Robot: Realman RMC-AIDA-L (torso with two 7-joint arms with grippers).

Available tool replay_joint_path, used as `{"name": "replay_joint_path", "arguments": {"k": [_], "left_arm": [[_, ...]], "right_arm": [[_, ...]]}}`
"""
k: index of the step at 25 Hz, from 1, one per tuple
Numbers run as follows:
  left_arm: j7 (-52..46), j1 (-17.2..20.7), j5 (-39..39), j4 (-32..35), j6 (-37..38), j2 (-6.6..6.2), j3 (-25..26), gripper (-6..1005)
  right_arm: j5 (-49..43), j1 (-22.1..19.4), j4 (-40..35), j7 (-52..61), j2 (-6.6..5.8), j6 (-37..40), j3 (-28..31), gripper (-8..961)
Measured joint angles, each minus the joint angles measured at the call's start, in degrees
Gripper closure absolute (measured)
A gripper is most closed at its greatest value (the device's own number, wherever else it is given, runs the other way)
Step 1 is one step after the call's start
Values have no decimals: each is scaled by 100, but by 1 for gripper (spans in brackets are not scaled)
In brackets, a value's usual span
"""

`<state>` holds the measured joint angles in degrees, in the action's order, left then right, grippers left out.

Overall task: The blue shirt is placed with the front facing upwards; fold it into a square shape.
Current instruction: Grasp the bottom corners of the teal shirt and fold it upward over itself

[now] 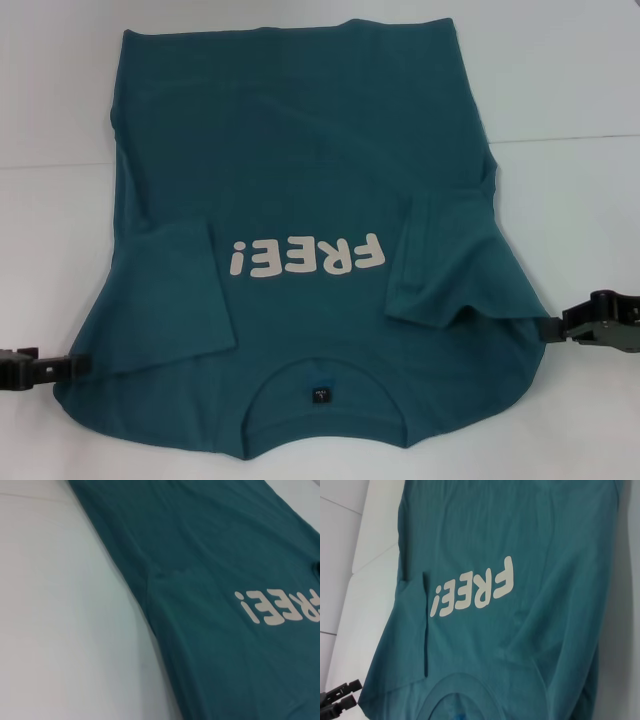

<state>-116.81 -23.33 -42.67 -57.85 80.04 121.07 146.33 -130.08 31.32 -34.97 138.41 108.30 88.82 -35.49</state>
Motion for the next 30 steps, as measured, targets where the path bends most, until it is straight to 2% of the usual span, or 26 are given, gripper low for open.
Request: {"name": "replay_joint_path", "arguments": {"k": [4,9,13,20,26,30], "left_arm": [[-40,-36,116,146,-18,-21,-79,45],[-118,-77,296,187,-48,23,-129,54],[-158,-134,345,240,-110,30,-132,105],[-324,-441,571,791,-269,-117,-127,193],[-588,-524,735,766,-179,-143,-132,438],[-664,-536,741,735,-108,-149,-131,646]], "right_arm": [[0,8,3,1,2,10,-2,944],[0,58,7,-8,-2,13,-6,944],[-5,93,8,-12,-2,12,-15,943],[-9,117,9,7,-18,21,-20,943],[-9,160,9,44,-27,42,-11,944],[-9,171,8,46,-28,47,-2,944]]}}
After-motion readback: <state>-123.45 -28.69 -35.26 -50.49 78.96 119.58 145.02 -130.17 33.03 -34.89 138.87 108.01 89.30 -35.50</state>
